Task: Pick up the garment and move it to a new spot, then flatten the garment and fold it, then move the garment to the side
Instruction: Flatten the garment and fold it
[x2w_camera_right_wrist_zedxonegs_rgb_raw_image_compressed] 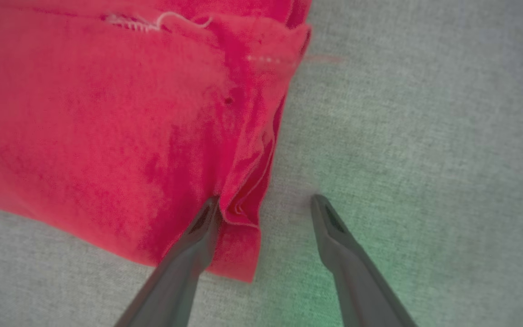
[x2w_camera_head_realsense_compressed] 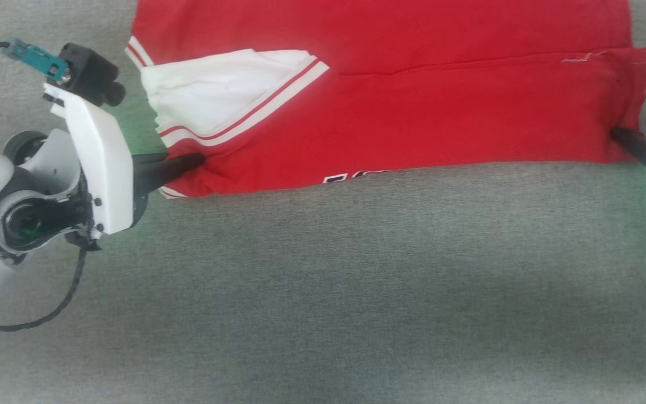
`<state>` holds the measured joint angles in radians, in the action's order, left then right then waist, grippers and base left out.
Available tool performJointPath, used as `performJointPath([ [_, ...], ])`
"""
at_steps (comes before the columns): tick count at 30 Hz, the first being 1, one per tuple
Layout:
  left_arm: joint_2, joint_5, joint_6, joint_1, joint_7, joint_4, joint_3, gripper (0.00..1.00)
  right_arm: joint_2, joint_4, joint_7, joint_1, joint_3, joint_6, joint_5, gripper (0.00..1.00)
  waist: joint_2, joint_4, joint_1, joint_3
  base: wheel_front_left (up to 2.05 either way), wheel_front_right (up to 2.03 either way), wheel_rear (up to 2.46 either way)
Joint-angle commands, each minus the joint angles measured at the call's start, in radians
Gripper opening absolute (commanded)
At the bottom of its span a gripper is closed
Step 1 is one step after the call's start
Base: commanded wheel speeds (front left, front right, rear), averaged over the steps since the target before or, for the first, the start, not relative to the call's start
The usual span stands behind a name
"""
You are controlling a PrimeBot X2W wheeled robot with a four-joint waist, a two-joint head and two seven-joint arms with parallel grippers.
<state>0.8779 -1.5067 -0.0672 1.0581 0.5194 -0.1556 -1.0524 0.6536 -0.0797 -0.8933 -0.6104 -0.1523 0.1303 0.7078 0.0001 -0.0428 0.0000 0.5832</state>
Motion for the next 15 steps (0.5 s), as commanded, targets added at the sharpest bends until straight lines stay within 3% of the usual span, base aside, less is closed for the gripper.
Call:
performJointPath([
  [1,-0.048,0.007,-0.001,-0.036,0.008,-0.012,-0.044,0.0,-0.022,-0.02,-0.022,0.017,-0.031,0.001,-0.002,0.27,-0.0001,0.014,0.0,0.002,0.0,0.0,0.0],
  [2,-0.053,0.009,-0.006,-0.037,0.002,-0.016,-0.044,0.0,-0.022,-0.019,-0.028,0.017,-0.03,0.001,-0.002,0.18,-0.0001,0.019,0.0,0.002,0.0,0.0,0.0],
  [3,-0.056,0.011,-0.008,-0.04,-0.004,-0.021,-0.042,0.0,-0.023,-0.018,-0.032,0.018,-0.025,0.0,0.001,0.0,-0.0001,0.023,0.0,-0.001,0.0,0.0,0.0],
  [8,-0.044,0.009,-0.025,-0.071,-0.041,-0.029,-0.035,0.0,-0.005,0.004,-0.02,0.047,0.017,0.0,0.007,0.0,-0.0001,0.036,0.0,-0.034,0.0,0.0,0.0],
  [15,0.039,-0.013,-0.033,-0.158,-0.132,0.065,-0.012,0.0,0.022,0.078,0.006,0.149,0.085,0.0,0.04,0.0,-0.0001,0.045,0.0,-0.097,0.0,0.0,0.0],
])
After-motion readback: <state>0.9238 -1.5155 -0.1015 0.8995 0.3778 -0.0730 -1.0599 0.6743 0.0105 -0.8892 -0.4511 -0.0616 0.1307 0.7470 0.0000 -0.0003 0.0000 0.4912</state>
